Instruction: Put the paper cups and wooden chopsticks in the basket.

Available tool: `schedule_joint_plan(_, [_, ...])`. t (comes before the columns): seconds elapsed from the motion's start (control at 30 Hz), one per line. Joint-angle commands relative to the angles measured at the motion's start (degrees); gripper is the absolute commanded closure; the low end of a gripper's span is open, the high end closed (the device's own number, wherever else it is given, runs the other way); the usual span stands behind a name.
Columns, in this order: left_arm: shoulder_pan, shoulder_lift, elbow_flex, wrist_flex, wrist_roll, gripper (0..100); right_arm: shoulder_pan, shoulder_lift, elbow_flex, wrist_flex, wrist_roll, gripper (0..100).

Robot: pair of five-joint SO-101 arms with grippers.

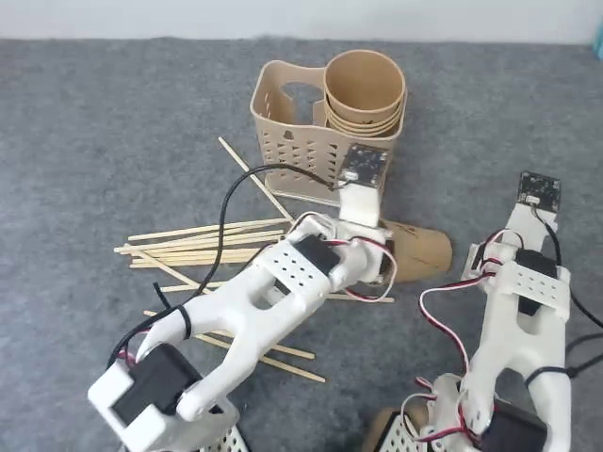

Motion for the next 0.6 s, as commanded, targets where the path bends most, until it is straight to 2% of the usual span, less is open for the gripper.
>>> schedule_joint_plan(0.0, [2.81,-0.26,-7.25,-0.53,1.67,99,0.4,0.04,-1.32,-1.27,-0.62,99.0])
schedule_joint_plan(0.17, [5.19,3.6,-14.9,-0.35,3.08,99,0.84,0.04,-1.23,-1.01,-0.62,99.0])
schedule_joint_plan(0.33, [7.47,15.03,-26.77,0.53,2.81,99,1.71,0.04,-0.44,-0.92,-0.53,99.0])
schedule_joint_plan(0.57, [9.23,29.27,-48.31,11.08,2.81,99,10.68,-0.66,-0.97,-1.01,-0.7,99.0])
